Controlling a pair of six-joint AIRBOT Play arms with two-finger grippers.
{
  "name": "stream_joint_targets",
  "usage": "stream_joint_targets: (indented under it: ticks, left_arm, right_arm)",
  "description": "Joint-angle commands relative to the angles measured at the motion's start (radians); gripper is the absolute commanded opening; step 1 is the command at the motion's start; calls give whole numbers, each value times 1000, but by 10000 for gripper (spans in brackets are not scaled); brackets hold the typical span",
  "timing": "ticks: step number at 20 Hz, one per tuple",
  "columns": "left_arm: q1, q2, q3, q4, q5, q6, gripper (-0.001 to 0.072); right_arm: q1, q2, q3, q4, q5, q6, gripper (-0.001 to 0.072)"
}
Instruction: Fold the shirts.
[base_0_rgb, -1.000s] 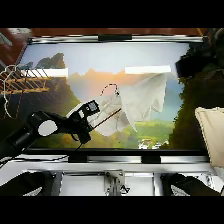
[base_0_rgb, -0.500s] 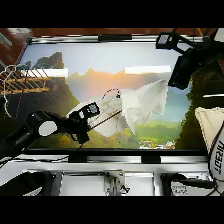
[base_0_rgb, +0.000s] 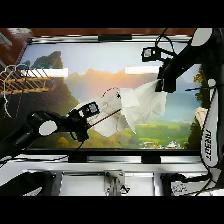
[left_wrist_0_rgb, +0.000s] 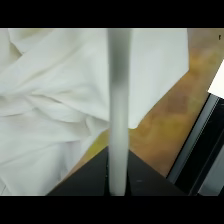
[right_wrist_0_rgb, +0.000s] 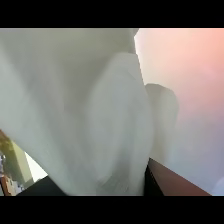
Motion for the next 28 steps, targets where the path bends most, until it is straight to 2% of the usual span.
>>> stream_joint_targets:
  ticks: [1,2,4,5,6,7,8,9,10,19,20,21,23,24,28]
  left_arm:
    - [18,0,1,5,29,14,55]
    - [39,0,1,5,43,14,55]
    - [92,0,1,6,92,14,57]
    - [123,0,1,6,117,14,65]
    - [157,0,1,6,142,14,131]
    - [189,0,1,6,158,14,234]
    - [224,0,1,6,171,14,410]
    - [257,0,0,6,183,13,535]
    - [285,0,1,6,192,14,553]
    - [438,3,28,21,208,-2,551]
    - [459,1,30,20,208,-51,551]
    - [478,-4,29,19,206,-137,550]
    - [490,-34,29,-8,190,-365,535]
    - [486,-62,29,-66,177,-424,535]
    - [461,-237,29,-385,230,-432,536]
  right_arm:
    - [34,-33,0,16,17,-6,386]
    - [39,-36,0,19,18,-6,384]
    - [53,-37,0,18,43,-5,126]
    - [53,-37,0,21,56,-2,91]
    - [53,-35,0,25,66,-2,91]
    - [53,-32,0,28,66,-2,91]
    - [53,-29,0,28,65,-2,90]
    - [53,-24,0,30,64,9,91]
    - [53,-21,0,37,65,19,90]
    - [53,78,0,79,61,56,88]
    - [53,100,0,79,60,65,88]
    - [53,121,0,80,59,72,88]
    - [53,162,0,99,58,94,88]
    - [53,180,0,104,58,102,87]
    - [58,223,0,104,58,128,88]
